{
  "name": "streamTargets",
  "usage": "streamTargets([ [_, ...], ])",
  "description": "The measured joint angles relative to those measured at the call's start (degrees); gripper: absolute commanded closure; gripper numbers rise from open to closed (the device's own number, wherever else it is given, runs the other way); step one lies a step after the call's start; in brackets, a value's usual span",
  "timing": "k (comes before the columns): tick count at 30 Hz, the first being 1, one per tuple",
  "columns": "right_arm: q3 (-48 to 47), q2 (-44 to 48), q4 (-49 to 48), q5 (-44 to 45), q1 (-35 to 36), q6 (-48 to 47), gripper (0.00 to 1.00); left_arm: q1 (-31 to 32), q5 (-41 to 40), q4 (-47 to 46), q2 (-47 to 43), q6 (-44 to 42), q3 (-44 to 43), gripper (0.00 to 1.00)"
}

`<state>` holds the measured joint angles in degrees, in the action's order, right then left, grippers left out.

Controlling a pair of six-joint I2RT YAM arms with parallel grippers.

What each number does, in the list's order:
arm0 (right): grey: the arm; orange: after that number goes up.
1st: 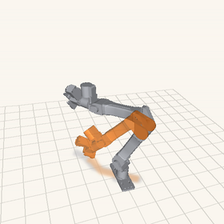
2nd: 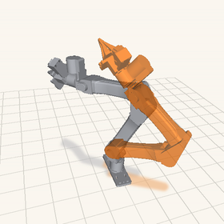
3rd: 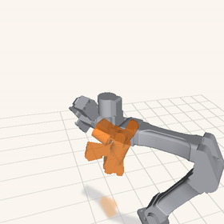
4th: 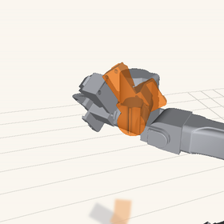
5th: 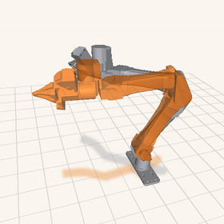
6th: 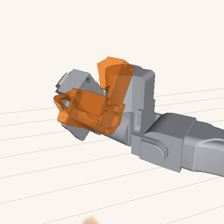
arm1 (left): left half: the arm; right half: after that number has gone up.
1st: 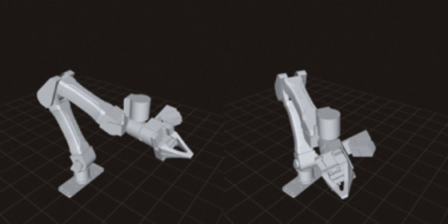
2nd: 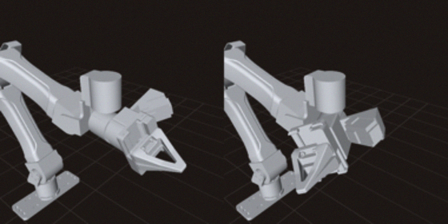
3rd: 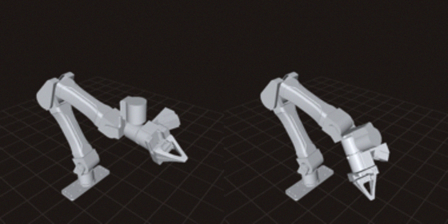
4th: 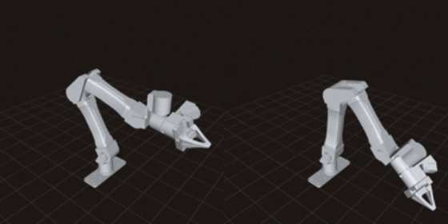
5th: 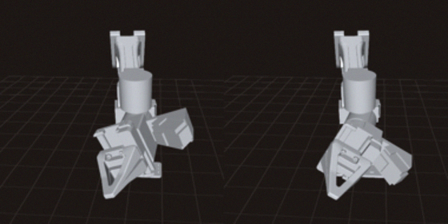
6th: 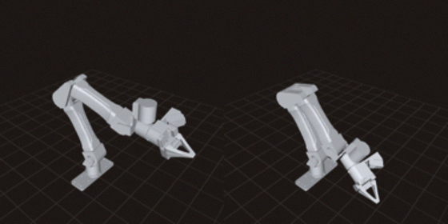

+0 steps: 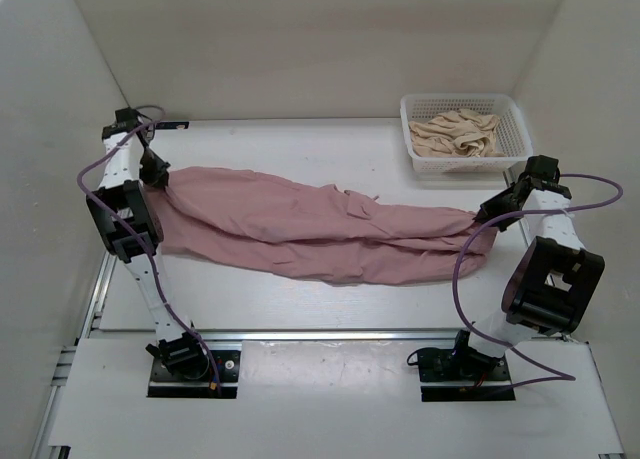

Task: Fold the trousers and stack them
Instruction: Flatten the trousers out

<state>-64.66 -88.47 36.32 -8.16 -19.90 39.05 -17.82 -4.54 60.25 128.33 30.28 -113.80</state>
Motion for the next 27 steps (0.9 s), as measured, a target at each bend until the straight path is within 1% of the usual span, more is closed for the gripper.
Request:
streamTargets([
  [2,0.0,-0.2,0.0,-0.2,0.0,0.0,1.0,0.0,0.6,0.5,-0.9,0.1,-3.5,0.9],
  [7,0.0,-0.2,0.0,-1.2,0.1,0.3,1.0,0.3,3.9,1.7,-1.5,0.6,-16.0,0.9],
  [8,0.0,-0.2,0.0,-1.2,0.1,0.4,1.0,0.4,4.8,2.0,-1.5,0.6,-18.5,0.88],
  [9,0.0,-0.2,-0.1,-1.2,0.1,0.5,1.0,0.5,5.6,1.9,-1.5,0.7,-20.2,0.79],
  [10,0.0,-0.2,0.0,-1.2,0.1,0.6,1.0,0.6,6.3,1.8,-1.5,0.7,-21.7,0.53],
  [11,0.0,-0.2,-0.1,-1.2,0.1,0.7,1.0,0.7,6.8,1.6,-1.5,0.7,-22.7,0.34],
  [12,0.0,-0.2,-0.1,-1.0,0.0,0.8,1.0,0.7,7.2,1.1,-1.5,0.3,-23.0,0.19],
  [13,0.0,-0.2,0.0,-0.9,0.0,0.8,1.0,0.7,7.5,0.9,-1.5,0.5,-23.0,0.08],
  [14,0.0,-0.2,0.0,-0.7,0.0,0.9,1.0,0.7,7.8,0.9,-1.3,0.8,-22.8,0.01],
  [20,0.0,-0.2,0.0,-0.3,0.0,0.9,1.0,0.6,8.9,0.8,-0.4,0.8,-19.1,0.01],
  [21,0.0,-0.2,0.0,-0.1,0.0,0.9,0.98,0.5,8.7,0.8,-0.4,0.6,-17.7,0.01],
  [23,0.0,-0.2,0.0,0.1,0.0,0.9,0.71,0.5,7.9,0.6,-1.0,0.5,-13.7,0.02],
  [24,0.0,-0.2,0.1,0.3,0.0,1.0,0.52,0.5,7.3,0.3,-1.4,0.4,-11.3,0.02],
  [25,0.0,-0.1,0.2,0.5,0.0,1.1,0.24,0.5,6.5,-0.2,-2.3,0.3,-7.8,0.02],
  [26,0.0,0.0,0.3,0.9,0.0,1.2,0.16,0.5,6.1,-0.1,-2.9,0.3,-5.2,0.02],
  [27,0.0,0.4,0.6,1.5,0.0,1.0,0.11,0.4,5.5,-0.3,-3.7,0.2,-2.2,0.0],
])
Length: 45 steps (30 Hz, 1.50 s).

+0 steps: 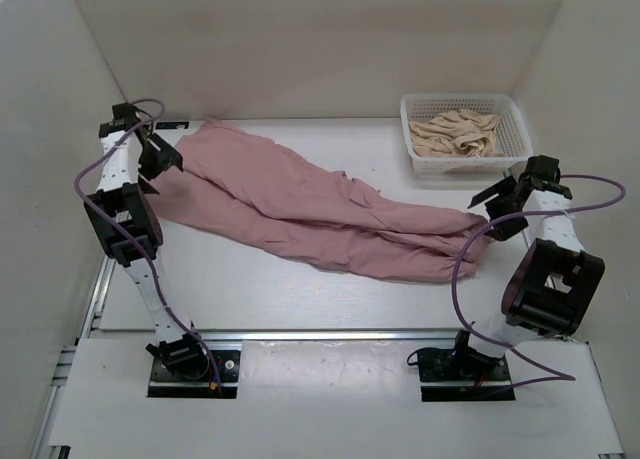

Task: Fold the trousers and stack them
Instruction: Flatten the trousers out

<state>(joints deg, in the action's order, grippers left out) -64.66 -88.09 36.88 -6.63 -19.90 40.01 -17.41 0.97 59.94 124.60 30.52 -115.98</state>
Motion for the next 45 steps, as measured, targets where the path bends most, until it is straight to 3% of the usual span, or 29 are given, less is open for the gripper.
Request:
streamTargets([
  [5,0.8,7.5,1.0,4.0,0.0,0.3,0.06,-0.7,-1.0,-1.3,-4.0,0.0,12.7,0.0],
  [9,4.0,18.4,1.9,6.8,0.0,0.3,0.06,-1.0,-0.9,-2.6,-3.3,0.1,16.1,0.0],
  [11,6.6,23.3,2.9,7.1,0.0,0.3,0.06,-0.9,-0.8,-3.7,-2.1,0.4,16.3,0.05],
  [13,10.7,27.1,3.8,7.1,0.0,0.4,0.06,-0.7,-0.5,-4.9,-0.8,0.7,16.5,0.23],
  [14,13.2,28.8,4.6,6.6,0.0,0.5,0.06,-0.7,-0.3,-5.4,-0.2,1.1,16.6,0.55],
  [16,18.6,31.5,6.0,5.5,0.0,0.9,0.07,-0.5,-0.1,-6.3,1.3,1.6,16.8,0.9],
  [20,27.4,34.9,9.4,2.3,0.0,2.2,0.12,-0.5,0.4,-6.8,2.3,1.4,16.2,0.9],
  [24,29.0,33.3,9.2,0.7,0.0,3.0,0.22,-0.5,0.5,-7.4,2.3,1.7,16.2,0.9],
  [33,28.9,17.0,-3.9,0.5,0.0,3.1,0.35,-0.7,0.8,-7.7,-0.8,1.9,17.0,0.9],
  [36,28.3,11.6,-7.1,0.4,0.3,3.3,0.51,-0.9,1.2,-7.8,-2.3,1.9,17.4,0.9],
  [40,26.7,8.7,-10.3,2.4,2.4,3.2,1.0,-1.2,1.5,-7.6,-3.8,1.9,18.3,0.9],
  [45,20.0,7.5,-7.9,3.6,4.2,3.3,1.0,-1.4,2.7,-7.0,-5.7,2.1,18.6,0.9],
])
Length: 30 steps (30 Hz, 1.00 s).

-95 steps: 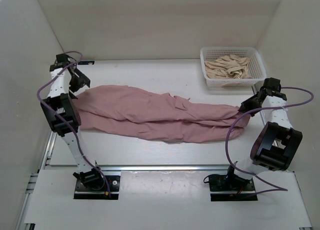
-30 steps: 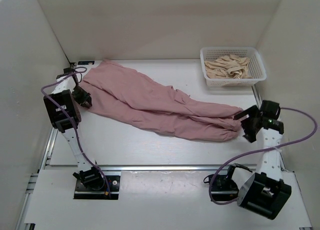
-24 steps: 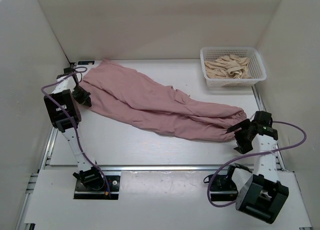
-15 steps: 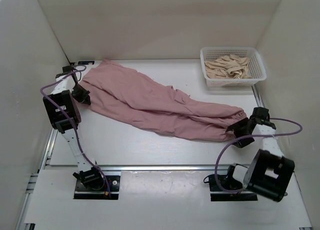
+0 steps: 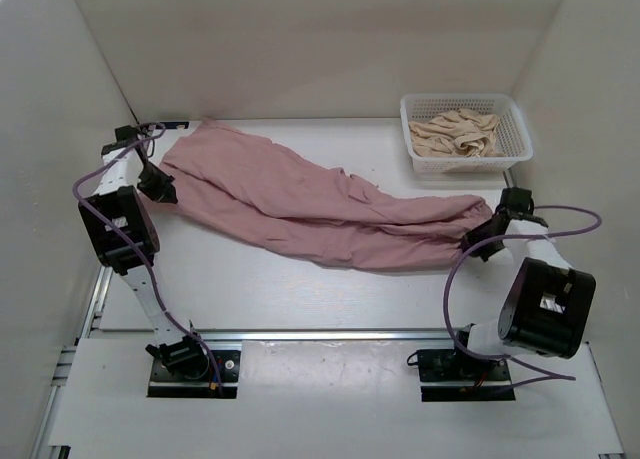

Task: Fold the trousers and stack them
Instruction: Flatten the trousers out

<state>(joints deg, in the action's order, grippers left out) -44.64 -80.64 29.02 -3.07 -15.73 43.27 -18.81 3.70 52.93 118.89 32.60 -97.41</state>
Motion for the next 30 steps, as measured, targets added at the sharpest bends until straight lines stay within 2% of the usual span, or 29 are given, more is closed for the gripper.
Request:
streamTargets([
  [9,-23.1,11.1,8.4,2.3,0.1,-3.8,1.0,-0.1,2.7,2.5,-10.3,1.8,-5.2,0.9],
  [13,-21.6,17.0,12.7,4.0,-0.4,-4.9,1.0,-0.1,2.4,2.7,-18.1,2.0,-5.0,0.9],
  [16,-15.6,21.0,15.1,4.4,-0.7,-4.9,1.0,-0.1,1.3,2.2,-24.5,1.9,-0.8,0.9],
  [18,-10.3,23.4,16.5,4.4,-0.8,-4.9,1.0,0.1,1.0,1.7,-27.8,1.6,3.8,0.79],
  [19,-7.9,24.3,17.5,4.4,-0.8,-4.9,1.0,0.3,0.9,1.4,-28.7,1.2,6.5,0.58],
  [21,-4.6,25.3,19.1,4.5,-0.8,-4.9,1.0,1.0,1.1,0.9,-28.5,0.2,11.2,0.27],
  [23,-3.6,25.5,20.2,4.5,-0.8,-4.9,1.0,2.2,1.5,0.6,-25.2,-0.4,14.8,0.03],
  [26,-3.5,25.8,19.8,4.5,-0.8,-4.9,1.0,3.6,2.1,-0.2,-17.4,-1.3,18.0,0.01],
  [30,-3.5,26.0,19.2,4.5,-0.8,-4.9,1.0,3.9,1.8,-0.7,-9.9,-1.7,18.2,0.03],
])
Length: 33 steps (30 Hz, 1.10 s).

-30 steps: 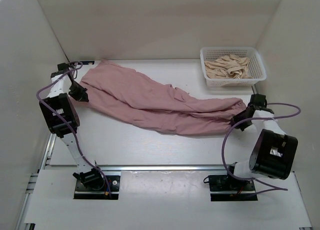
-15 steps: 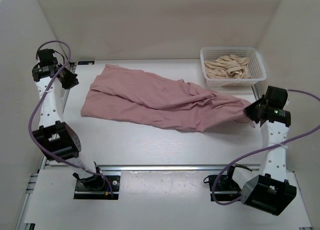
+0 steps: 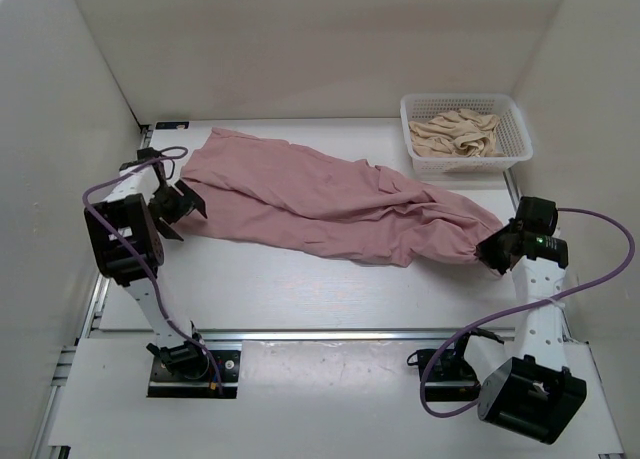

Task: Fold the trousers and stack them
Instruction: Flatten the trousers out

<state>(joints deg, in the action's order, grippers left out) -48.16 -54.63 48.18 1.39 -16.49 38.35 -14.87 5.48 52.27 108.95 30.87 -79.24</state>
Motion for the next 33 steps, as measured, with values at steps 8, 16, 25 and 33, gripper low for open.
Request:
streamTargets([
  [8,0.0,-1.3,-0.4,0.1,0.0,0.0,1.0,0.2,-2.3,-1.8,10.1,0.1,-8.8,0.24],
  [16,-1.2,-6.7,-0.8,0.4,0.0,-0.2,1.0,0.5,-3.1,0.7,14.6,0.9,-15.8,0.9],
  [25,-15.7,-11.4,-0.3,0.3,-0.4,-0.1,1.0,-1.6,-2.6,7.4,8.0,3.2,-29.8,0.9],
  [33,-22.7,-7.3,3.0,0.0,-0.4,-1.0,1.0,-7.6,-2.2,9.2,-9.6,3.4,-33.9,0.9],
])
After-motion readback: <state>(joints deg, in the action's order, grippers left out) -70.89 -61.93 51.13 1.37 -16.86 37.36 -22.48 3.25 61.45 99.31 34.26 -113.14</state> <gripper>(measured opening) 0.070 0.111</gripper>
